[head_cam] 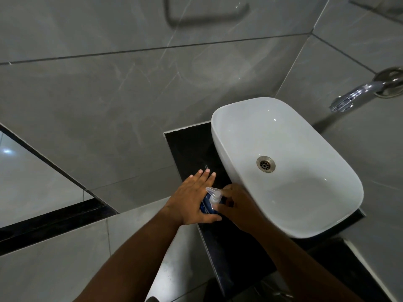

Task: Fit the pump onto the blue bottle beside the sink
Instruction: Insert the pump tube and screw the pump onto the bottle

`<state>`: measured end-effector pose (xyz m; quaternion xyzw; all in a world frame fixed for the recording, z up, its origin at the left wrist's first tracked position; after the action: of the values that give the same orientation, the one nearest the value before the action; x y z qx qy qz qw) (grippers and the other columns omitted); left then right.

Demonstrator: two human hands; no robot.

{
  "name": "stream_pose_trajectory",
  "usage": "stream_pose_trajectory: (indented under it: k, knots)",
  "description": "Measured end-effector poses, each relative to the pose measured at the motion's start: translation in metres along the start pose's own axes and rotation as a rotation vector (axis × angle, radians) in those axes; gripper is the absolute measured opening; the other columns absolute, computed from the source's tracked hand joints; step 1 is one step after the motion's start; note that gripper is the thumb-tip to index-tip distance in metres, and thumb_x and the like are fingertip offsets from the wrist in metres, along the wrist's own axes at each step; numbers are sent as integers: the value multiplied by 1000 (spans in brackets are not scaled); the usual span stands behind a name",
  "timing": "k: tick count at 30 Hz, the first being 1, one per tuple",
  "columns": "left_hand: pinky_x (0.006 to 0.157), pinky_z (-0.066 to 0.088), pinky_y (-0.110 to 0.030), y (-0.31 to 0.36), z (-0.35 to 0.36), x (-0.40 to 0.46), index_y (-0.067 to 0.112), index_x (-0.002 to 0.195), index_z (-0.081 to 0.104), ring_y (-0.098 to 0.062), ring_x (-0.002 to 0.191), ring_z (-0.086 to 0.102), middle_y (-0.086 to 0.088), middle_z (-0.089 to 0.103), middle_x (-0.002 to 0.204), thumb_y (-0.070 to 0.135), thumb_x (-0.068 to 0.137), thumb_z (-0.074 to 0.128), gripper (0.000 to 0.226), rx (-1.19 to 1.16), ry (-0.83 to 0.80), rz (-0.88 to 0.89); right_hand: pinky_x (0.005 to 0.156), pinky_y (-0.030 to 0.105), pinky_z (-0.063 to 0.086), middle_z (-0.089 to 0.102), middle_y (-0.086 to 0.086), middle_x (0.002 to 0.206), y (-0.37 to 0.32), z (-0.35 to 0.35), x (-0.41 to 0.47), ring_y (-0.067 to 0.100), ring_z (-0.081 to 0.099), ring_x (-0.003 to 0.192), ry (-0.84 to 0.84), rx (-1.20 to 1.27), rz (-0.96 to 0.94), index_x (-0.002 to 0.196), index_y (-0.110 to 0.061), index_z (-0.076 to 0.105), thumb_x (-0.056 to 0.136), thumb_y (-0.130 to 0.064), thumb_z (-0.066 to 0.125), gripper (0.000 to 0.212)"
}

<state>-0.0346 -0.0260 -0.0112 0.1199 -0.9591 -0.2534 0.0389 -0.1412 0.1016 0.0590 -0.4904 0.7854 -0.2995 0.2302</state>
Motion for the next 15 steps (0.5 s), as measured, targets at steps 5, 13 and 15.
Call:
stream_pose_trajectory:
  k: [5,13,15]
  knots:
    - [117,-7,-32,0,-1,0,30,154,-10,-11,147,-13,1,-6,162,88,71,50,118,6,-7,-6,58,7,40,56,-9,70,3,4,0,-1,53,61,63,116,52,81,-13,65,71,-15,79,17]
    - [115,-10,-29,-1,0,1,33,153,-13,-9,147,-16,4,-8,162,89,71,49,117,-10,-17,-5,63,10,38,55,-7,80,6,4,0,0,51,65,28,44,-15,103,-15,63,73,-23,75,32]
    - [116,-9,-30,-1,1,1,33,154,-13,-11,148,-14,1,-6,163,90,71,47,117,-2,-21,-3,62,16,36,54,0,80,9,5,0,3,47,65,26,-24,8,92,-10,62,78,-23,73,22]
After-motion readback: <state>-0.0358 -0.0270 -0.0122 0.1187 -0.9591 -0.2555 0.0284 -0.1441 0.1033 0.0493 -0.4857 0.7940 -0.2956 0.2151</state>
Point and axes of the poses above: each hand's wrist, its own x-axis towards the middle knuckle, its own z-axis out of the palm, y = z × x, the point moved 2 cm from there along x, towards the middle knuckle
